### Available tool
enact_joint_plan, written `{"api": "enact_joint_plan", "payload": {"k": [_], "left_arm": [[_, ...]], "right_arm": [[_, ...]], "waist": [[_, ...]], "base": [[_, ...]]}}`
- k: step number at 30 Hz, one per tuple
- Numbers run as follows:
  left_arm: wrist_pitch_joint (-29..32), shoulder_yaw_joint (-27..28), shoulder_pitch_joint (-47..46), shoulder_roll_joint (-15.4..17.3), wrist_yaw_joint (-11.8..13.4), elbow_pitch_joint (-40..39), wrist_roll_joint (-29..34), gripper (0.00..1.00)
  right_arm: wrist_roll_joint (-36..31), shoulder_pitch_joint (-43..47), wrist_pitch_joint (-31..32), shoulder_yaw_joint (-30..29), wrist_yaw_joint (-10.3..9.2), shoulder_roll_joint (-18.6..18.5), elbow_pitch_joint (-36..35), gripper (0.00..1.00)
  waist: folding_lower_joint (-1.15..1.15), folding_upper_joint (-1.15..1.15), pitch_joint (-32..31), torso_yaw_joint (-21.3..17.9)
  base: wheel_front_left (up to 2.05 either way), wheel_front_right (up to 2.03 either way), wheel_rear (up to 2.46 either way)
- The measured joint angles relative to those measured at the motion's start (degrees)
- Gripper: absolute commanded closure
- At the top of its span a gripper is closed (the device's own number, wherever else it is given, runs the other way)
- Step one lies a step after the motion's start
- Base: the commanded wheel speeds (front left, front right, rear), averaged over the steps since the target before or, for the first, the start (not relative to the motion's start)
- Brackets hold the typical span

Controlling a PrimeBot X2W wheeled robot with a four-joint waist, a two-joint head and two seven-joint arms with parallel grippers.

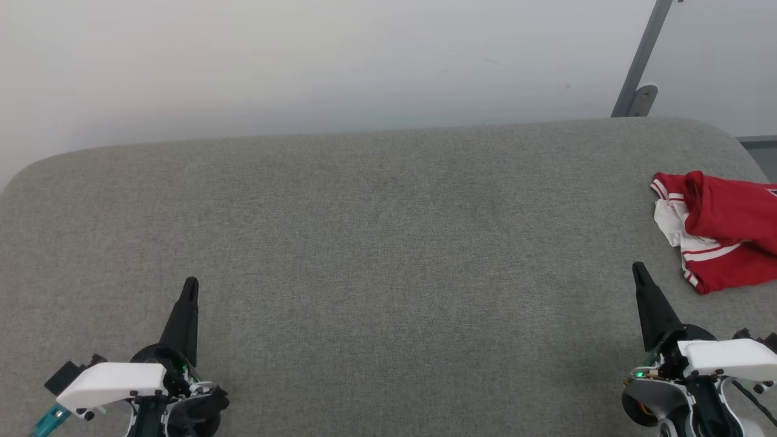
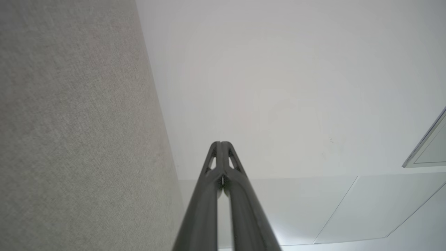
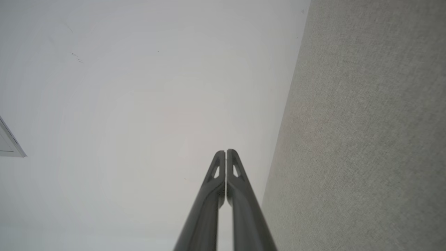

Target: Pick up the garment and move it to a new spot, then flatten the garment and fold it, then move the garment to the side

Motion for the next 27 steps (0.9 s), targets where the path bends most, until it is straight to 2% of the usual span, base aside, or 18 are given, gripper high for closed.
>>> {"api": "enact_joint_plan", "payload": {"k": [27], "left_arm": [[0.2,0.1,0.0,-0.1,0.0,0.0,0.0,1.00]], "right_arm": [[0.0,0.0,0.0,0.0,0.00,0.0,0.0,1.00]], "waist": [[0.00,0.00,0.0,0.0]], "base": [[0.00,0.00,0.00]]}}
